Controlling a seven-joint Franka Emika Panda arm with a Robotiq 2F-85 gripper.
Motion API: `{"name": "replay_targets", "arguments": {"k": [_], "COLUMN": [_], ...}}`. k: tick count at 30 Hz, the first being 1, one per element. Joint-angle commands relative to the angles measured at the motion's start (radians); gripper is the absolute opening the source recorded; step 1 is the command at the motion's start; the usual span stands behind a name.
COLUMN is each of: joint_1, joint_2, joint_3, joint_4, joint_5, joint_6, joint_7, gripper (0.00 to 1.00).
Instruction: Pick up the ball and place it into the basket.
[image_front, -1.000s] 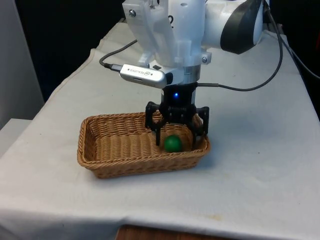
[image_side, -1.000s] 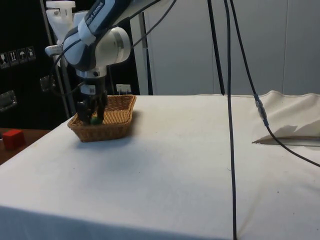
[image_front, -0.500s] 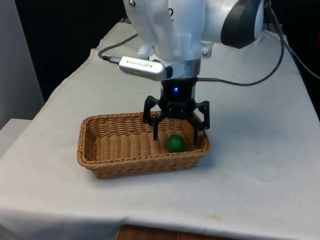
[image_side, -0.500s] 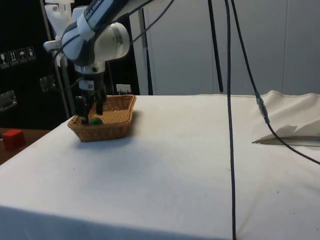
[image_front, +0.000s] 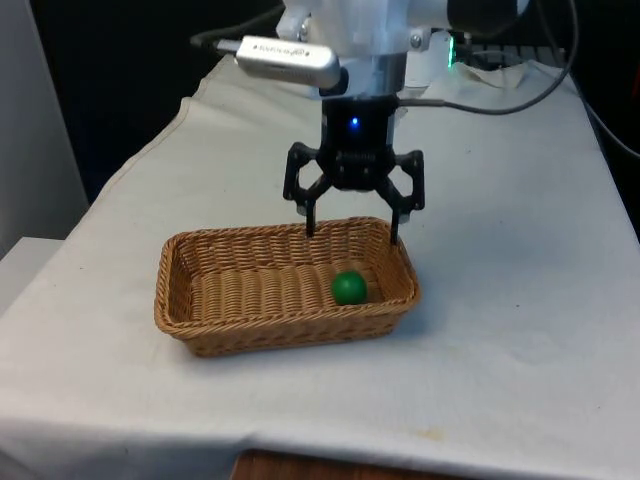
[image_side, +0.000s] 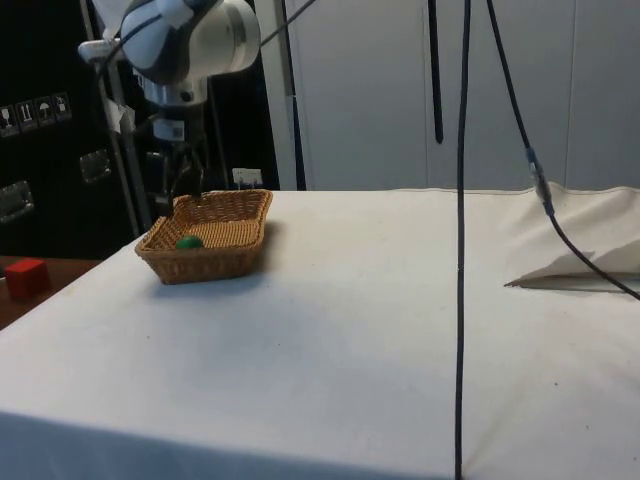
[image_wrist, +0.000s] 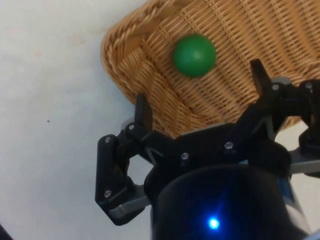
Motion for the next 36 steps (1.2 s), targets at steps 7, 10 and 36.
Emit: {"name": "replay_targets", "arguments": {"k": [7, 10, 36], "joint_1": [0.016, 0.020, 0.050], "joint_2": [-0.050, -0.080, -0.320], "joint_3": [-0.016, -0.019, -0.017], "joint_4": [-0.027, -0.042, -0.221], "joint_5": [-0.036, -0.057, -0.215], "joint_6": [-0.022, -0.035, -0.104], "joint_7": [0.009, 0.012, 0.043], "gripper": [1.00, 1.00, 1.00]}}
